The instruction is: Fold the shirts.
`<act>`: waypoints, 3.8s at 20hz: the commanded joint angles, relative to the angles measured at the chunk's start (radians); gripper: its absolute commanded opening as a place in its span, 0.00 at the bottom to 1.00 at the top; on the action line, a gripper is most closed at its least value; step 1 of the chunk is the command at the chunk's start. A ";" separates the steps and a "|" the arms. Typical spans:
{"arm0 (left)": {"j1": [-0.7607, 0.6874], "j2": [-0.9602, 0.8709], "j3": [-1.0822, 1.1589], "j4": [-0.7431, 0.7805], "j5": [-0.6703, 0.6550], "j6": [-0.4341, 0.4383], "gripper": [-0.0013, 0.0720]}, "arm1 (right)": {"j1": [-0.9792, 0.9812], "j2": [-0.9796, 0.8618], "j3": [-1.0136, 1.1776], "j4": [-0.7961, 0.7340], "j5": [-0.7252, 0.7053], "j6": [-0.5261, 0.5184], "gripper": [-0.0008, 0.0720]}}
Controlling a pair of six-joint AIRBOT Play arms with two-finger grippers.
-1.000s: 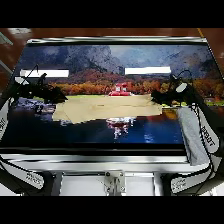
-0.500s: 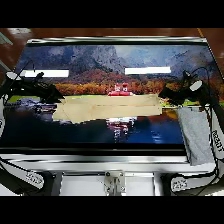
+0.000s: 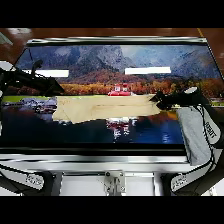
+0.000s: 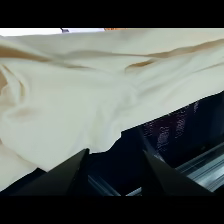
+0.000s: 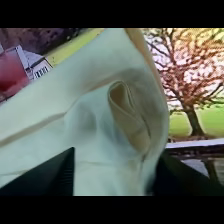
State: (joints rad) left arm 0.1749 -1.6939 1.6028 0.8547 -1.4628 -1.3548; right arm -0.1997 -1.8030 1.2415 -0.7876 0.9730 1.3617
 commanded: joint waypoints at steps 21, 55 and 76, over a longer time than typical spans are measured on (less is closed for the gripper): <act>-0.888 -0.181 -0.202 -0.583 0.798 0.127 0.06 | -0.005 0.857 0.039 -0.068 0.457 0.186 0.10; 0.075 0.491 -0.205 -0.061 0.277 0.137 0.06 | 0.691 0.127 0.039 0.348 -0.138 0.079 0.78; 0.074 0.491 -0.205 -0.096 0.247 0.137 0.06 | 0.365 0.126 -0.201 0.050 -0.039 0.217 0.10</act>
State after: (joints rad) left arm 0.2493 -1.2037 1.3979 0.7658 -1.2076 -1.2160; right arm 0.1593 -1.6550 1.0462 -0.7876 0.9756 1.6028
